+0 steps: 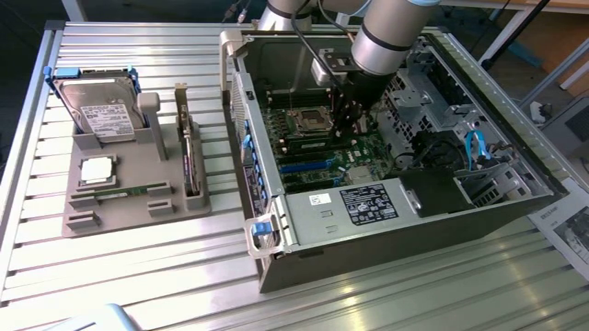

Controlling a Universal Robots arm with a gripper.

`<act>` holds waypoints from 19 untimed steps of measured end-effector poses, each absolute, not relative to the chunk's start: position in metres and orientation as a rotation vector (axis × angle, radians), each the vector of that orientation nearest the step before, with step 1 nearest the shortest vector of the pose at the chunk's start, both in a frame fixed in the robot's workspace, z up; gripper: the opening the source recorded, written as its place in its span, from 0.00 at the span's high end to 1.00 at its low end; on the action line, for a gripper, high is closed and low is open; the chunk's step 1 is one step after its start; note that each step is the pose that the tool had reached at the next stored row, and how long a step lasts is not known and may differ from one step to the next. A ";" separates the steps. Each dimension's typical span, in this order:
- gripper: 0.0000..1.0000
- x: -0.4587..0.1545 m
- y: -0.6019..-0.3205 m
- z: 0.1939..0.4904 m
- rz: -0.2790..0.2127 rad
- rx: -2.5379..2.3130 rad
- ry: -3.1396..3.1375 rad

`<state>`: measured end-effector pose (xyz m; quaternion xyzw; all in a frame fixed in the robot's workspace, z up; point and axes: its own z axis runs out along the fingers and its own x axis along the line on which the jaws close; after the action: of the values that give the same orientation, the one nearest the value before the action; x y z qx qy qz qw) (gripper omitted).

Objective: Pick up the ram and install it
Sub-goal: 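Insert the ram into the slot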

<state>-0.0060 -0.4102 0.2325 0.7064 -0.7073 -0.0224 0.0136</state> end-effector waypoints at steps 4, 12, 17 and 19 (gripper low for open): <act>0.87 -0.006 -0.410 0.232 -0.070 2.200 -2.203; 0.80 -0.006 -0.410 0.232 -0.070 2.200 -2.203; 0.80 -0.006 -0.410 0.242 -0.070 2.200 -2.203; 0.80 -0.006 -0.410 0.249 -0.070 2.200 -2.203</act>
<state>-0.0059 -0.4103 0.2488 0.7064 -0.7073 -0.0224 0.0135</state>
